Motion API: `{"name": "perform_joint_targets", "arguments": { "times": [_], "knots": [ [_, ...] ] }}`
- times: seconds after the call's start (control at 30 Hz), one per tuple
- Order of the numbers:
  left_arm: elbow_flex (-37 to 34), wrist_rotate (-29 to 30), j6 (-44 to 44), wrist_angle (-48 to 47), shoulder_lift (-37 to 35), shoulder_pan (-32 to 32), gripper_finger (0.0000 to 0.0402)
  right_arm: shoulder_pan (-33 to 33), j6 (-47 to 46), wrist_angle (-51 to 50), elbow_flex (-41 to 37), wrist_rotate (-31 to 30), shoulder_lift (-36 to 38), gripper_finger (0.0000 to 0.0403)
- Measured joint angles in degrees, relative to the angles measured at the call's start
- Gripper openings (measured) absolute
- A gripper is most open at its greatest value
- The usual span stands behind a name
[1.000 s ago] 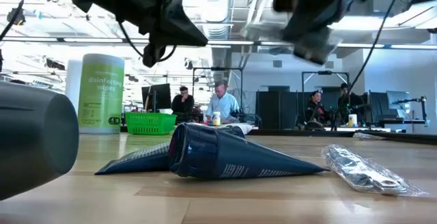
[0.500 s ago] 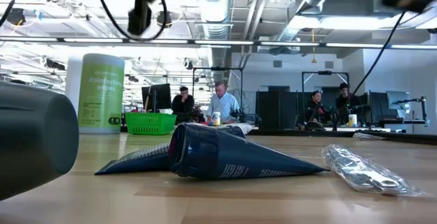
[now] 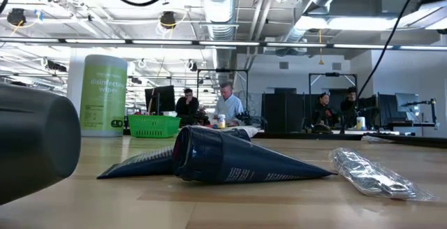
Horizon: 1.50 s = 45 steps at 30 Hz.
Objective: Pick & Place Travel size toiletries
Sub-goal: Put the black comb into the top green bin
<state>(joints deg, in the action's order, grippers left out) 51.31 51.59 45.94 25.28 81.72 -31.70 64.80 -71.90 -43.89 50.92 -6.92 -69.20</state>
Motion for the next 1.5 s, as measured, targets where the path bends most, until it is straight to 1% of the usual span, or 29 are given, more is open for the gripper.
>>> {"name": "perform_joint_targets", "arguments": {
  "times": [0.1, 0.27, 0.37, 0.5, 0.73, 0.87, 1.0, 1.1, 1.2, 1.27, 1.37, 1.5],
  "knots": [
    [2.0, 0.2, -0.2, 0.4, 2.9, -0.2, 0.0001, 2.8, -1.8, 0.0, 0.0, -0.6, -2.2, 0.0],
    [5.2, 0.4, 1.3, 0.5, 8.2, -0.3, 0.0001, 4.6, -3.1, 0.1, 0.0, -0.3, -5.8, 0.0],
    [7.2, 0.3, 1.5, 0.7, 10.6, -0.7, 0.0001, 4.3, -2.8, 0.3, 0.4, -0.3, -6.7, 0.0],
    [8.2, 1.1, 2.3, 0.6, 11.8, -1.1, 0.0001, 1.9, 1.8, -1.4, 3.2, -0.4, -7.0, 0.0],
    [8.3, 2.0, 2.8, 1.2, 11.4, -0.6, 0.0001, -7.9, 14.8, -2.7, 10.0, -1.5, -5.1, 0.0],
    [8.3, 2.0, 2.2, 2.6, 11.3, -0.2, 0.0004, -14.8, 21.9, -2.2, 17.4, -4.2, -4.5, 0.0],
    [8.3, 2.0, -0.6, 6.3, 11.3, -0.2, 0.0013, -21.5, 30.0, -0.9, 26.3, -6.7, -4.5, 0.0],
    [8.3, -0.9, -4.2, 10.2, 11.3, 0.4, 0.0025, -26.5, 34.9, 3.6, 31.2, -6.9, -4.6, 0.0],
    [8.3, -6.6, -8.5, 14.9, 11.3, 1.7, 0.0045, -31.0, 36.8, 8.3, 34.2, -6.8, -4.6, 0.0],
    [8.3, -9.9, -11.4, 18.9, 11.3, 2.7, 0.0062, -33.9, 36.9, 11.3, 34.9, -5.5, -4.6, 0.0],
    [8.3, -10.6, -14.9, 22.4, 11.3, 3.8, 0.009, -37.6, 36.3, 14.0, 35.0, -2.3, -4.7, 0.0],
    [8.4, -11.4, -17.2, 23.1, 10.0, 5.1, 0.0124, -41.3, 34.0, 14.1, 35.0, -0.3, -5.9, 0.0]
  ]
}}
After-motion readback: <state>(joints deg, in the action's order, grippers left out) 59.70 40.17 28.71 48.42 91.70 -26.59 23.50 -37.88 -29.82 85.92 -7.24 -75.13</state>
